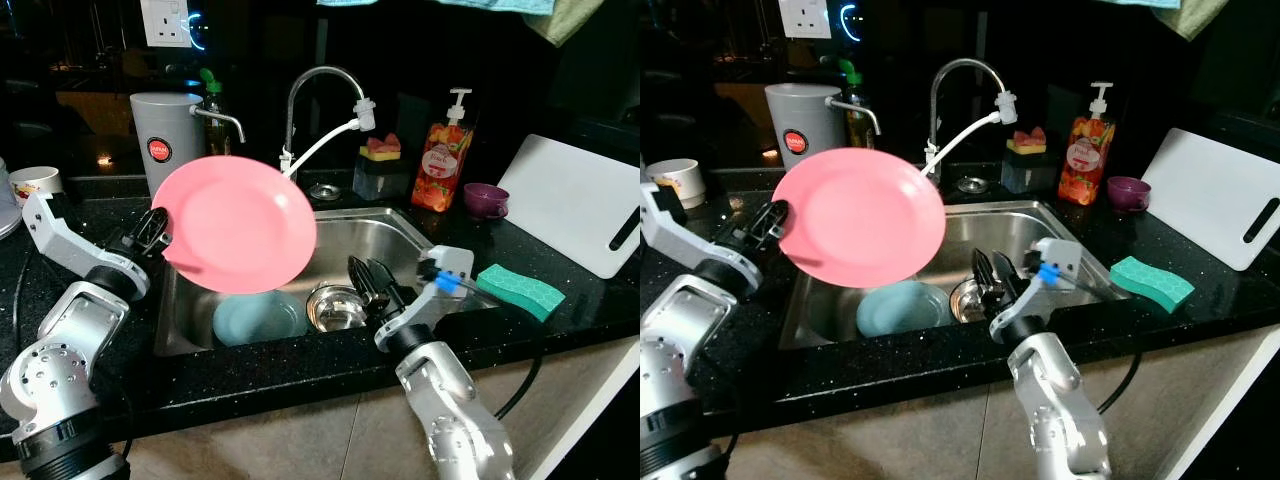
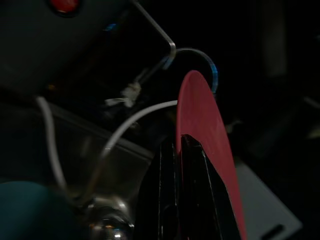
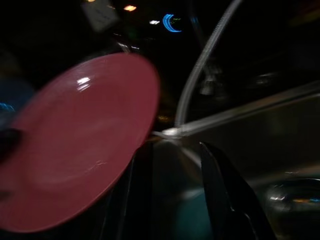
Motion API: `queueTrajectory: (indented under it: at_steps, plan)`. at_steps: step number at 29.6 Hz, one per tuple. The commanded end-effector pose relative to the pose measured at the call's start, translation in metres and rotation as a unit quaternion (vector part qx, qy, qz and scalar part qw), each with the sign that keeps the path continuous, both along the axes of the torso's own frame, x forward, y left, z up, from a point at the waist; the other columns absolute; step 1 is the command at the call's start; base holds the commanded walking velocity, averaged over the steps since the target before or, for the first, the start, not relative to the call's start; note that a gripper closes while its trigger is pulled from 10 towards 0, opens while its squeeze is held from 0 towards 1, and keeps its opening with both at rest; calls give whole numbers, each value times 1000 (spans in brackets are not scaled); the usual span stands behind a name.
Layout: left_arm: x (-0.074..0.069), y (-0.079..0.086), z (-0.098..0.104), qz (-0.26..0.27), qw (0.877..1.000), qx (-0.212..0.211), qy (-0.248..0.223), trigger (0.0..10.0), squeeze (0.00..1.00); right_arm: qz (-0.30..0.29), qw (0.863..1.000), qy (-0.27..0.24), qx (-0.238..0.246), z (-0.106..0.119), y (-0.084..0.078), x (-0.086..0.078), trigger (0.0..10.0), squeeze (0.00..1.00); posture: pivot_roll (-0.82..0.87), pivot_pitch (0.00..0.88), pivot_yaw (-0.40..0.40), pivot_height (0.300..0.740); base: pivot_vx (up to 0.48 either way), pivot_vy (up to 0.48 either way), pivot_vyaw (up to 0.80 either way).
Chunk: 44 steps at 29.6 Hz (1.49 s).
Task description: Kitchen organization
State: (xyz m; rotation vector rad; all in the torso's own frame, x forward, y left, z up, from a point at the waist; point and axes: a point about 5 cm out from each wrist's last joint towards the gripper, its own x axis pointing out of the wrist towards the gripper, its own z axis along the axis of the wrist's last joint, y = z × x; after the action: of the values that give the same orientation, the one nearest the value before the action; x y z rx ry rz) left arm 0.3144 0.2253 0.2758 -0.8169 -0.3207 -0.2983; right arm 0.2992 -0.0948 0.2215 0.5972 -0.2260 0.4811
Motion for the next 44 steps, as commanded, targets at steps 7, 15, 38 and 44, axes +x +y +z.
queueTrajectory:
  at_steps: [7,15,38,44]
  plan:
    - [-6,-14,3,-47,998,-3,-31,10000,0,88,990,-19,111,20,4,-8,10000,0,105,11,-58,740,0,0,0]
    - [-11,-32,3,-91,995,-11,-50,10000,0,150,979,-13,136,26,13,-15,10000,0,108,9,-66,740,0,0,0]
    - [-11,-11,10,-37,998,16,-57,10000,0,132,981,18,144,21,-6,-12,10000,0,105,16,-69,740,0,0,0]
    - [-12,-18,11,-54,996,15,-63,10000,0,136,980,22,141,20,-4,-13,10000,0,105,14,-71,740,0,0,0]
